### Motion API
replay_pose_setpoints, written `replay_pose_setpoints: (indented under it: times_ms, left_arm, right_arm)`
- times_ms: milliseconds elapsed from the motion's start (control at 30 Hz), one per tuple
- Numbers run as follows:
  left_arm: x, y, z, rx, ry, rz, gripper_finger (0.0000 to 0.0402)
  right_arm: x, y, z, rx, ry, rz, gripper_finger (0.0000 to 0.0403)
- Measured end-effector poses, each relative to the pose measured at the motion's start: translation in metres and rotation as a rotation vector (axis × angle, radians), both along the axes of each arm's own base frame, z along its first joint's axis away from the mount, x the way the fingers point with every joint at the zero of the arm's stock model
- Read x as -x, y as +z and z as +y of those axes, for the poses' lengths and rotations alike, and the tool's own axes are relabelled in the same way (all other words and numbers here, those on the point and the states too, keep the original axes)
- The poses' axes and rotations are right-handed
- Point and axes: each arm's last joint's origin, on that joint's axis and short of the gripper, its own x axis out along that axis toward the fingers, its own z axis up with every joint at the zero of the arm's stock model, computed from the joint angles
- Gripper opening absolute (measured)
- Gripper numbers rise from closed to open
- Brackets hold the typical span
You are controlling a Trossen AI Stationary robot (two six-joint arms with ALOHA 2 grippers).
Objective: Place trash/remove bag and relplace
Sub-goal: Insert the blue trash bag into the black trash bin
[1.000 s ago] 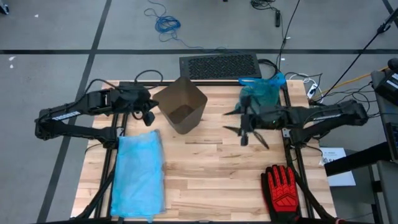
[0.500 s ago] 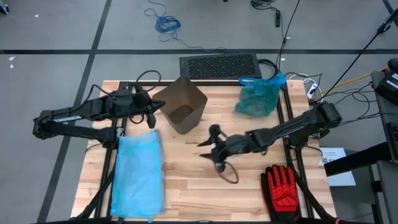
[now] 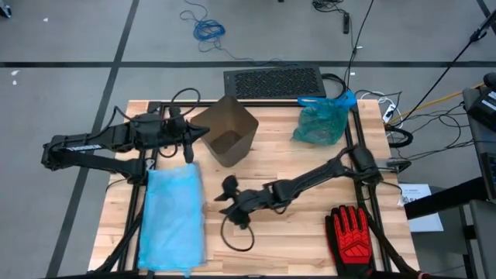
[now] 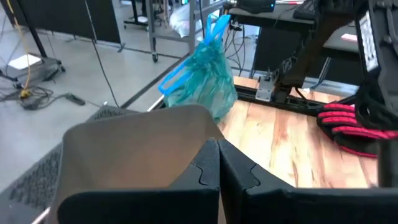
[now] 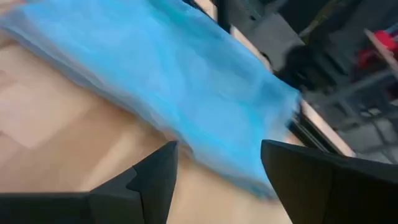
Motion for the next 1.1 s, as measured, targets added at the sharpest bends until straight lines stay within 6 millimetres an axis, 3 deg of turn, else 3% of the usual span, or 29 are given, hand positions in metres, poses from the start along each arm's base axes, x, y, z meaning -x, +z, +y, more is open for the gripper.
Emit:
replay_pose_setpoints:
  times_ms: [367,567,767,900,1033,1100]
  left_arm:
    - [-0.003,-0.001,0.0,-0.018,-0.003,0.015,0.0]
    - [-0.003,-0.001,0.0,-0.02,-0.003,0.015,0.0]
    - [-0.003,-0.001,0.0,-0.025,-0.004,0.017,0.0]
    - [-0.003,-0.002,0.0,-0.025,-0.003,0.018,0.0]
    - [-0.003,-0.002,0.0,-0.024,-0.003,0.019,0.0]
    - [-0.003,-0.001,0.0,-0.024,-0.003,0.015,0.0]
  right_arm:
    - [-0.052,-0.049,0.009,-0.025,0.09,0.034,0.0227]
    - [-0.067,-0.081,0.005,0.017,0.092,0.076,0.0218]
    - [-0.08,-0.085,0.004,-0.046,0.138,0.06,0.0199]
    - [-0.088,-0.087,0.004,-0.089,0.197,0.064,0.0147]
    - [-0.091,-0.086,0.005,-0.071,0.205,0.07,0.0038]
    - [-0.09,-0.083,0.007,-0.063,0.202,0.073,0.0013]
